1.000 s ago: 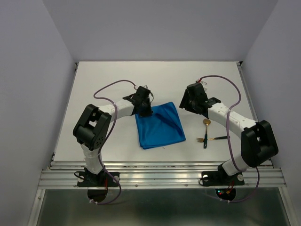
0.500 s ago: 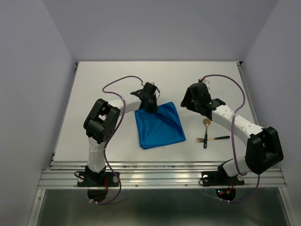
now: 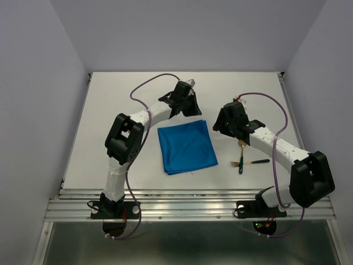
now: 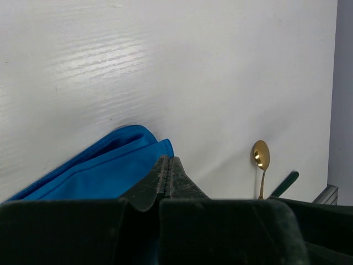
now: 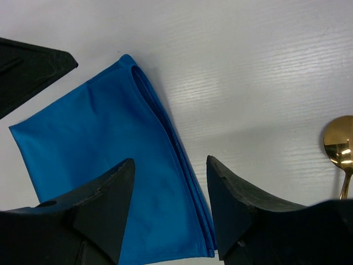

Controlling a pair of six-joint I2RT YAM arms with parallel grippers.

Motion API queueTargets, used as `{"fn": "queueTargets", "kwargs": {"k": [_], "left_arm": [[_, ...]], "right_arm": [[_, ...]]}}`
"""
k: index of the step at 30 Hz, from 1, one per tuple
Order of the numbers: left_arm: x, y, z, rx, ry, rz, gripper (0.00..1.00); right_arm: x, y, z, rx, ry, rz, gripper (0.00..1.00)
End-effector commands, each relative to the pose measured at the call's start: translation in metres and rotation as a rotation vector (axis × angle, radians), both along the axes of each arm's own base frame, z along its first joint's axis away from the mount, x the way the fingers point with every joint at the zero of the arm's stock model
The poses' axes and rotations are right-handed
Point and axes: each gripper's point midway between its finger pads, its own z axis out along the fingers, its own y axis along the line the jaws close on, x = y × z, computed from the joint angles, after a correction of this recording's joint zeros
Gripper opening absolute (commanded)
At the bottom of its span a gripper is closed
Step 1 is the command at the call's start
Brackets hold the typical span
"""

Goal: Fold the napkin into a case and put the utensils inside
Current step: Pick up the lower triangle-folded napkin from the center of the board.

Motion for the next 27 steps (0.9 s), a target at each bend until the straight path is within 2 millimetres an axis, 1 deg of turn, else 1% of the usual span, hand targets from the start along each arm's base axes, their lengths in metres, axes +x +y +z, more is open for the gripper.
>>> {"fn": "queueTargets", "kwargs": {"k": [1, 4, 5, 6, 7, 8, 9, 10, 11, 12, 13, 17, 19, 20, 21, 22, 23, 24, 27], "left_arm": [[0.003, -0.009, 0.017, -0.033, -0.017, -0.013, 0.00], [0.010, -0.004, 0.023, 0.019, -0.053, 0.021, 0.00], [0.014, -0.002, 0.024, 0.075, -0.068, 0.041, 0.00], [0.016, -0.001, 0.022, 0.108, -0.070, 0.054, 0.00], [0.016, 0.006, 0.012, 0.180, -0.056, 0.081, 0.01], [0.016, 0.006, 0.013, 0.203, -0.065, 0.088, 0.02], [0.015, 0.001, 0.020, 0.207, -0.081, 0.084, 0.03], [0.015, 0.001, 0.019, 0.217, -0.083, 0.087, 0.04], [0.015, 0.005, 0.019, 0.228, -0.091, 0.104, 0.06], [0.014, 0.005, 0.019, 0.228, -0.091, 0.103, 0.06], [0.015, 0.007, 0.022, 0.228, -0.098, 0.108, 0.07], [0.011, 0.012, 0.016, 0.246, -0.090, 0.105, 0.08], [0.008, 0.014, 0.011, 0.257, -0.081, 0.107, 0.08], [0.008, 0.017, 0.010, 0.268, -0.081, 0.117, 0.10], [0.007, 0.019, 0.011, 0.278, -0.086, 0.130, 0.11], [0.007, 0.019, 0.009, 0.281, -0.083, 0.129, 0.11], [0.006, 0.021, 0.010, 0.288, -0.089, 0.139, 0.14], [0.005, 0.021, 0.011, 0.293, -0.090, 0.140, 0.15], [0.005, 0.024, 0.012, 0.306, -0.097, 0.151, 0.21]], "right_arm": [[-0.006, 0.004, 0.001, 0.019, 0.000, 0.048, 0.59], [-0.012, 0.004, -0.013, 0.013, 0.038, 0.057, 0.57], [-0.013, 0.003, -0.020, 0.004, 0.053, 0.055, 0.57], [-0.014, 0.002, -0.023, -0.001, 0.059, 0.053, 0.57], [-0.013, 0.002, -0.026, -0.007, 0.055, 0.063, 0.56], [-0.014, 0.003, -0.032, -0.014, 0.067, 0.070, 0.56], [-0.015, 0.002, -0.038, -0.022, 0.079, 0.074, 0.55], [-0.017, 0.005, -0.043, -0.018, 0.093, 0.103, 0.54], [-0.020, 0.007, -0.052, -0.022, 0.119, 0.115, 0.52], [-0.023, 0.009, -0.056, -0.011, 0.130, 0.132, 0.52], [-0.030, 0.012, -0.065, 0.006, 0.149, 0.156, 0.50], [-0.044, 0.012, -0.077, 0.034, 0.157, 0.171, 0.49], [-0.047, 0.012, -0.082, 0.040, 0.169, 0.173, 0.46], [-0.048, 0.015, -0.083, 0.053, 0.169, 0.185, 0.45], [-0.055, 0.020, -0.089, 0.079, 0.192, 0.209, 0.44], [-0.055, 0.020, -0.089, 0.080, 0.193, 0.209, 0.44], [-0.058, 0.024, -0.091, 0.093, 0.197, 0.217, 0.43], [-0.061, 0.024, -0.094, 0.097, 0.206, 0.216, 0.41], [-0.071, 0.034, -0.097, 0.130, 0.216, 0.240, 0.37]]}}
